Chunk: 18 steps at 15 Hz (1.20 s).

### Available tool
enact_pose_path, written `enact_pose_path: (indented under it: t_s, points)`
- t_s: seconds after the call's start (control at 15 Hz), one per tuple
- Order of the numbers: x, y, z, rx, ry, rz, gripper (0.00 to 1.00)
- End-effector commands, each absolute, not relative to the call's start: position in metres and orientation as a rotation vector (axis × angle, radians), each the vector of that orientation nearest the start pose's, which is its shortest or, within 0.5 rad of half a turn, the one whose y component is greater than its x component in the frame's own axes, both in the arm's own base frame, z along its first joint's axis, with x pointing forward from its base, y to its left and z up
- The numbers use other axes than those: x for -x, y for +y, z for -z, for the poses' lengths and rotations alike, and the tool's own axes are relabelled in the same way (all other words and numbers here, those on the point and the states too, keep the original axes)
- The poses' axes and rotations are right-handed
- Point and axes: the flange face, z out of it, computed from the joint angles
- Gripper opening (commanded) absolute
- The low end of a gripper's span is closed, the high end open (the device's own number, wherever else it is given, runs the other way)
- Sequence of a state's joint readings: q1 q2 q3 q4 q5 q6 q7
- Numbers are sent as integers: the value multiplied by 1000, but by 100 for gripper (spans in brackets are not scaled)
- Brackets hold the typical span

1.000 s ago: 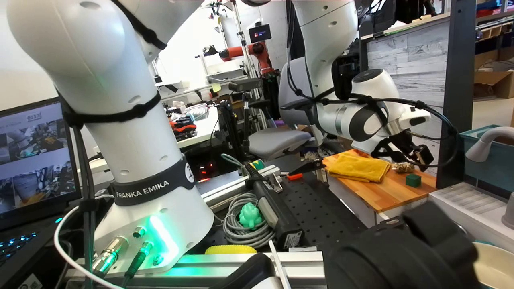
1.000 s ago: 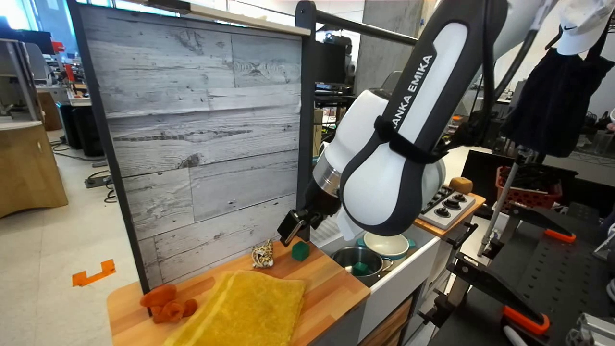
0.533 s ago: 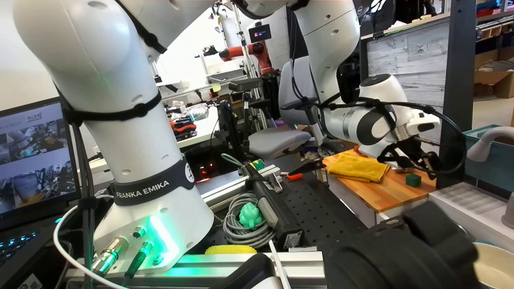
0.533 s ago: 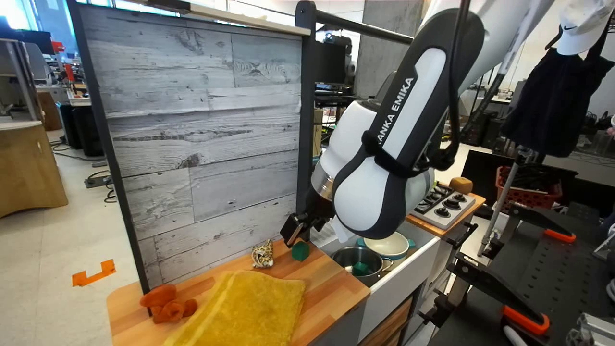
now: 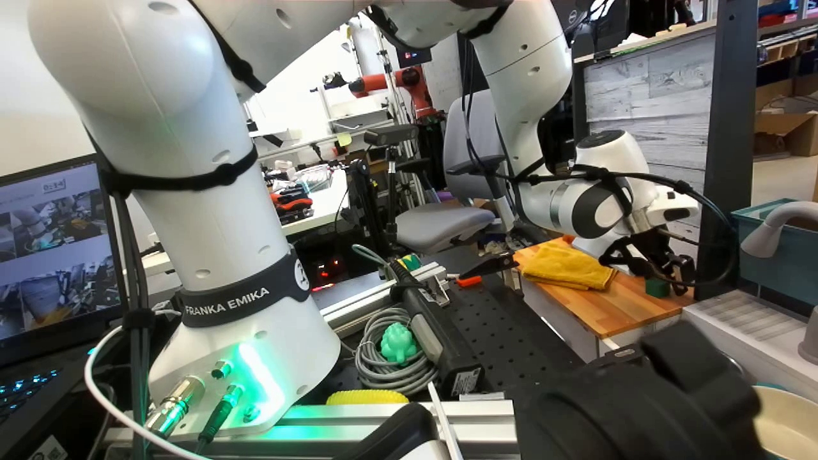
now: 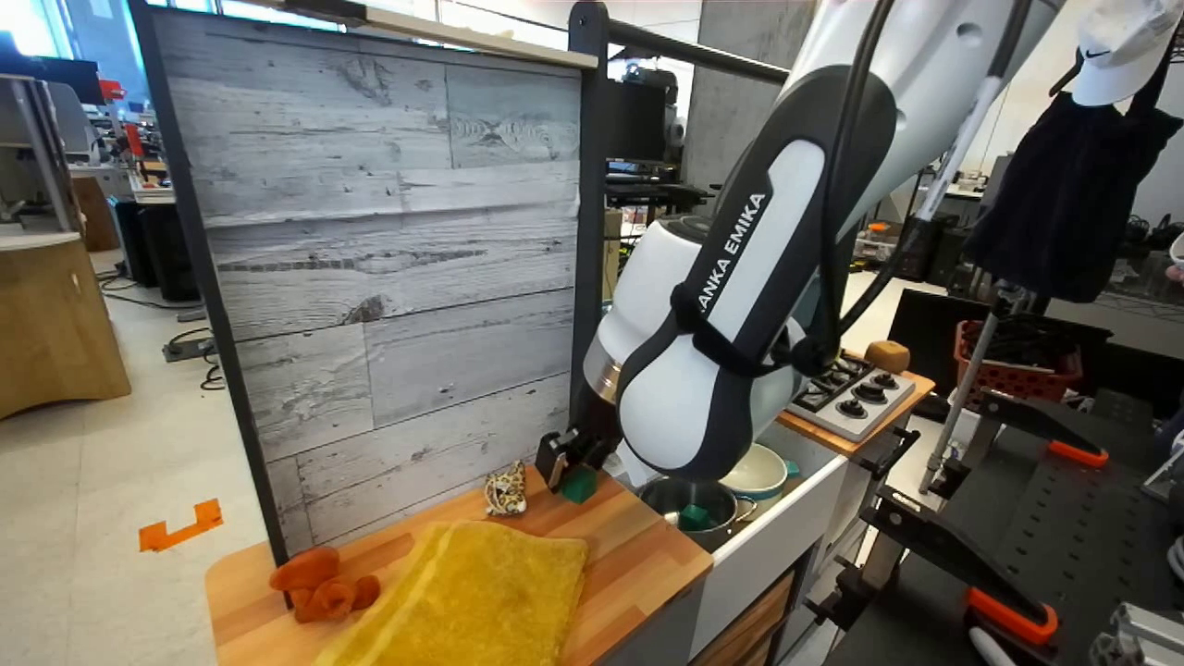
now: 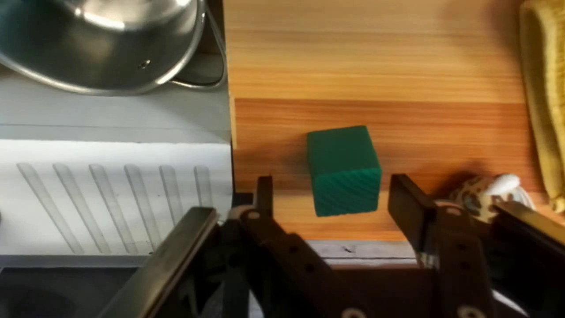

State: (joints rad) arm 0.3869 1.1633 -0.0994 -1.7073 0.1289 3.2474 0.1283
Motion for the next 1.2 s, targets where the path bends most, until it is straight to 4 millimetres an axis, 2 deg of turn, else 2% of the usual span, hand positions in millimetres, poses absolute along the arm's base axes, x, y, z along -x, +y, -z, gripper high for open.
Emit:
enact_pose_path:
  t_s: [0.0, 0.13, 0.27, 0.4, 0.53, 0.67, 0.87, 1.0, 1.13]
  points:
    - [-611, 180, 39, 3090, -121, 571, 38]
    - [-609, 180, 36, 3120, -112, 541, 23]
    - [-606, 176, 25, 3168, -109, 506, 10]
    - [-603, 159, 15, 3232, -87, 428, 8]
    - [-600, 121, 10, 3324, 1, 306, 8]
    - [-596, 73, 8, 3399, 77, 238, 8]
    - [-600, 5, 6, 3481, 207, 267, 8]
    - [-598, -22, 4, 3518, 243, 291, 8]
    - [-597, -34, 4, 3524, 264, 286, 8]
